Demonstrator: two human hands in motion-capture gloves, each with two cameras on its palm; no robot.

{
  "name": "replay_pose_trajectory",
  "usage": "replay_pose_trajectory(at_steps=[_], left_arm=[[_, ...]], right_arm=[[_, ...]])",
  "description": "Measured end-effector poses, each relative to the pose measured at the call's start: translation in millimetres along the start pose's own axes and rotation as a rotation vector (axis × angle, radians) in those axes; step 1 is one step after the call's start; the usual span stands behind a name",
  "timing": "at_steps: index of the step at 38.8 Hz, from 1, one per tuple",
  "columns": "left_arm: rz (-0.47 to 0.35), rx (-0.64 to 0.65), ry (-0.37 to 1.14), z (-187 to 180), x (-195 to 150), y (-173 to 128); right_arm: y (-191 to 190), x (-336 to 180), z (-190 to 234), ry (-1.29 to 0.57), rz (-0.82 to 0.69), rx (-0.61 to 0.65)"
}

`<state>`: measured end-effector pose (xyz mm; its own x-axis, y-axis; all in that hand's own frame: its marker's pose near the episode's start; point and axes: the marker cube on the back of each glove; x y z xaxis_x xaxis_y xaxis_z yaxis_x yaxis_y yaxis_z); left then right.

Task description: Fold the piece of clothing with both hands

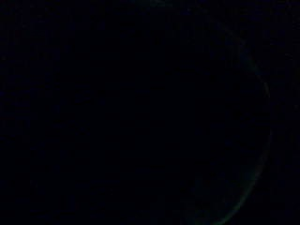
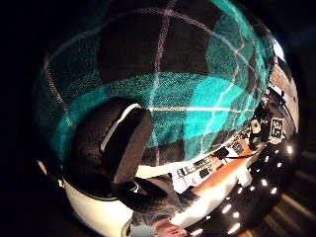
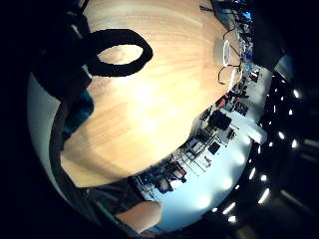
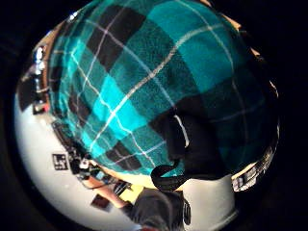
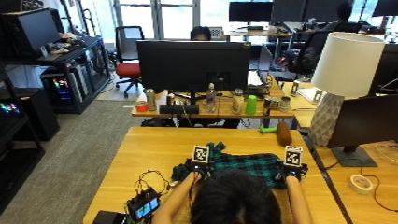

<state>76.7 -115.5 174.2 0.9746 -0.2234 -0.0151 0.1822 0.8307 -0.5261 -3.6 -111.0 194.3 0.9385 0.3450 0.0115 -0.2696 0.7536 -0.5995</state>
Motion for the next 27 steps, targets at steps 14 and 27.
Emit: replay_pose_trajectory(at_steps=[14,27], left_arm=[[0.028,0.003,-0.001,1,1,-2],[0.031,0.016,-0.007,-1,1,-2]], right_arm=[[-7,-14,-3,-0.03,-0.029,0.233],[0,-36,-16,-0.047,-0.163,0.234]])
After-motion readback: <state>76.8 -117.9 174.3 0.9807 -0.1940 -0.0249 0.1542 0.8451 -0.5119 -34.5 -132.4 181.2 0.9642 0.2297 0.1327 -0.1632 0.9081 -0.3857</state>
